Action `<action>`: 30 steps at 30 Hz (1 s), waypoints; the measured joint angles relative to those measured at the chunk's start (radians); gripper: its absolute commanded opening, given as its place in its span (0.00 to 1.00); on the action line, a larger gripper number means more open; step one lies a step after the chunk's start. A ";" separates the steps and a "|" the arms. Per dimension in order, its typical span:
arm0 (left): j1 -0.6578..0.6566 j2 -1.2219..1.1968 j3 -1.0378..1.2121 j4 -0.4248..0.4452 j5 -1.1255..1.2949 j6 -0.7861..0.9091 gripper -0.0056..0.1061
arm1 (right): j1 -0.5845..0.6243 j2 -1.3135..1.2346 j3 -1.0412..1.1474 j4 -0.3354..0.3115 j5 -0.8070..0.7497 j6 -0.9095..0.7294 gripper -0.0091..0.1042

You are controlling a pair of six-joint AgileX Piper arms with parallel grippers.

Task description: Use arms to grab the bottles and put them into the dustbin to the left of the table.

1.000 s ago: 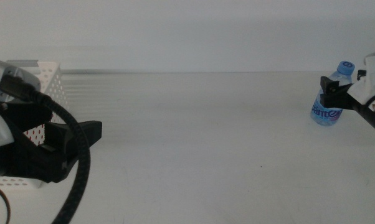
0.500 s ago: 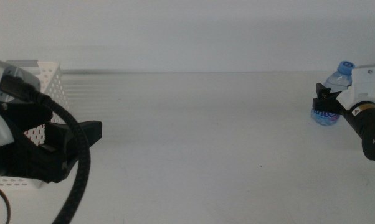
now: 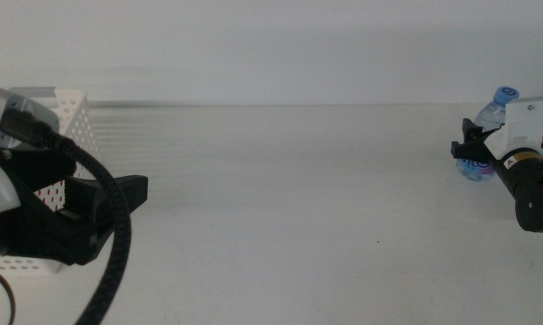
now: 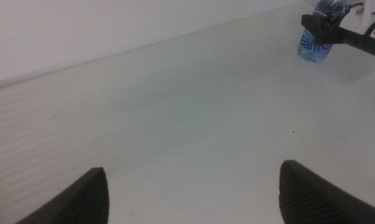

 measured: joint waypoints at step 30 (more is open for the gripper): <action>0.000 0.000 0.000 0.000 0.000 -0.002 0.86 | 0.549 0.126 -0.510 -0.700 0.307 0.576 0.09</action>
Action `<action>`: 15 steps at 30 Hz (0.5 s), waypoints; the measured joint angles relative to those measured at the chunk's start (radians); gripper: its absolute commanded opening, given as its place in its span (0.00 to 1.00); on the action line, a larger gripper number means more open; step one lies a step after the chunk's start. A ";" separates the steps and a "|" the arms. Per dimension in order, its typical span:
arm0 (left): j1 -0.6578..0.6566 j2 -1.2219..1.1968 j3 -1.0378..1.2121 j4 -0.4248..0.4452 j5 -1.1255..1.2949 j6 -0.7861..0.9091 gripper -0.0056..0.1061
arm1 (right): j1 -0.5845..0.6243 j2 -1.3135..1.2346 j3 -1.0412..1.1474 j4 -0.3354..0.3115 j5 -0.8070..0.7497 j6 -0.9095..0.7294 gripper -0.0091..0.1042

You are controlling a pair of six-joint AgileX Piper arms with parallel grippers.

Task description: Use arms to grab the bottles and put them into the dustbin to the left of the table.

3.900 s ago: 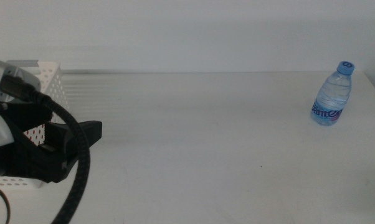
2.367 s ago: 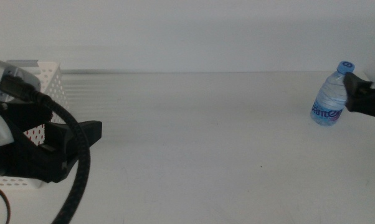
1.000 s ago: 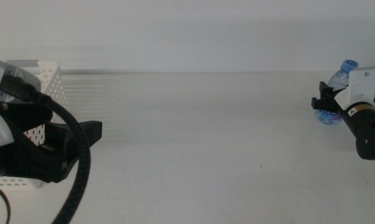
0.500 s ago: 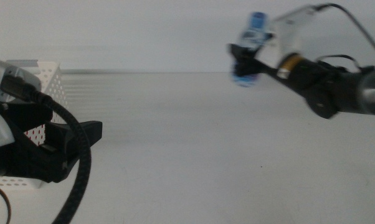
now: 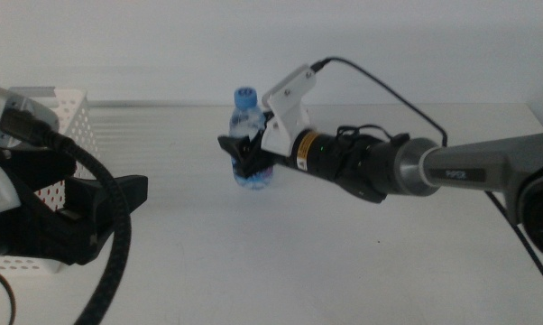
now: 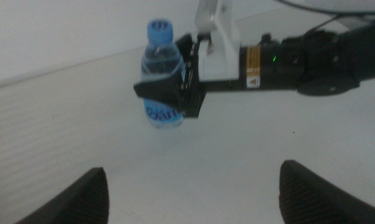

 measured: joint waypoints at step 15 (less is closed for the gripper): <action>0.000 0.000 0.000 0.000 0.000 0.000 0.86 | -0.018 0.023 -0.003 -0.145 -0.040 0.192 0.76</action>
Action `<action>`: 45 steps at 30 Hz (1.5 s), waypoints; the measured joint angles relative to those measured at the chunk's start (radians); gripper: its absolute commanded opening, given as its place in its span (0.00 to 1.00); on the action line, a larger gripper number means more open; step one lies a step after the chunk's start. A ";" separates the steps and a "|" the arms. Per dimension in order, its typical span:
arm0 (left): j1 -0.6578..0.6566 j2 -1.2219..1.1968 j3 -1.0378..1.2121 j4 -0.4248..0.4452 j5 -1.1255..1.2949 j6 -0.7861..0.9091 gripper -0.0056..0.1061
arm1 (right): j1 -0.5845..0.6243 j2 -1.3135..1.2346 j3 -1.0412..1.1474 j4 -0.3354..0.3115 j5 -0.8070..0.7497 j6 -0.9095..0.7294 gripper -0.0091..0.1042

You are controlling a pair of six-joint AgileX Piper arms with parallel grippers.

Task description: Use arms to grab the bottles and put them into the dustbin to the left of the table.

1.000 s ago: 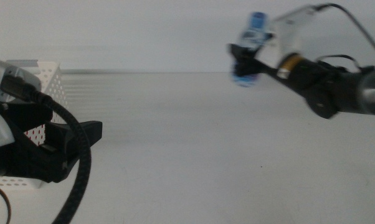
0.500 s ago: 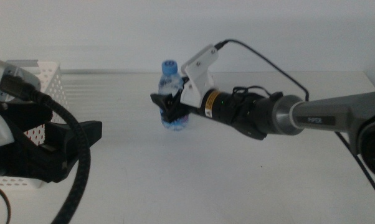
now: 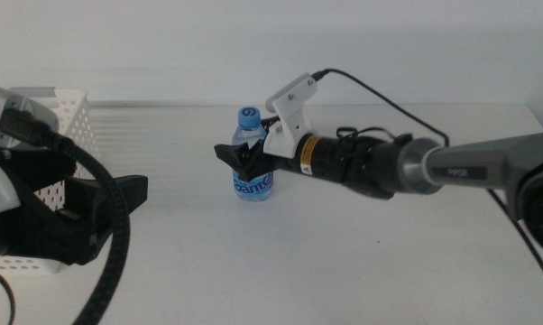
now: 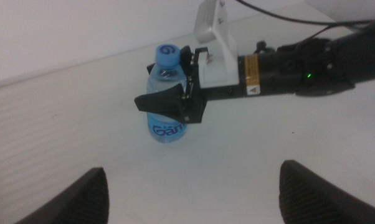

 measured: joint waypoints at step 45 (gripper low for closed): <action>0.000 0.000 0.000 0.000 0.000 -0.001 0.86 | -0.108 -1.484 1.012 0.482 0.476 -0.338 0.68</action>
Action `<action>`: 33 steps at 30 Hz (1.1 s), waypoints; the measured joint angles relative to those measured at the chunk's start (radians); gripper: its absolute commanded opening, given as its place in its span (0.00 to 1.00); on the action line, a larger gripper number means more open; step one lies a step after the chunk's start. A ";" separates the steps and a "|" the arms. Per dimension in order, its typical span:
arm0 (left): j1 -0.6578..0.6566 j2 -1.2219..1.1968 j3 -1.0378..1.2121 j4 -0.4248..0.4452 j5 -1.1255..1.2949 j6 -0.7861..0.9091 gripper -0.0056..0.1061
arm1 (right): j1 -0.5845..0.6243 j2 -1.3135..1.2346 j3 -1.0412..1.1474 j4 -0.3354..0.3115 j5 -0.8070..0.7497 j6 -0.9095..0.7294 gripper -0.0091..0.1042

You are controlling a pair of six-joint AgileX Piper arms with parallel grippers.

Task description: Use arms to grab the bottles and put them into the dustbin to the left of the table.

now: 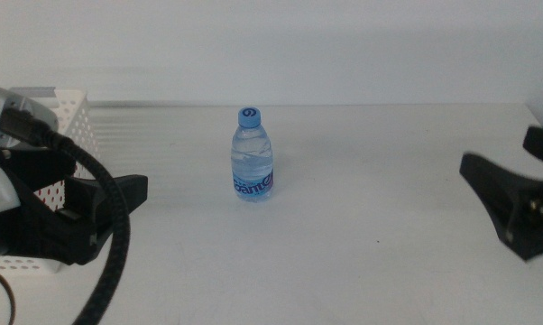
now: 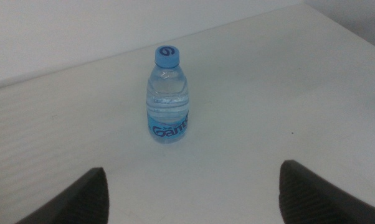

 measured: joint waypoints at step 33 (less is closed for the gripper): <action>0.000 0.000 0.000 0.000 0.000 0.000 0.86 | 0.164 -0.123 -0.150 0.243 0.466 -0.215 0.68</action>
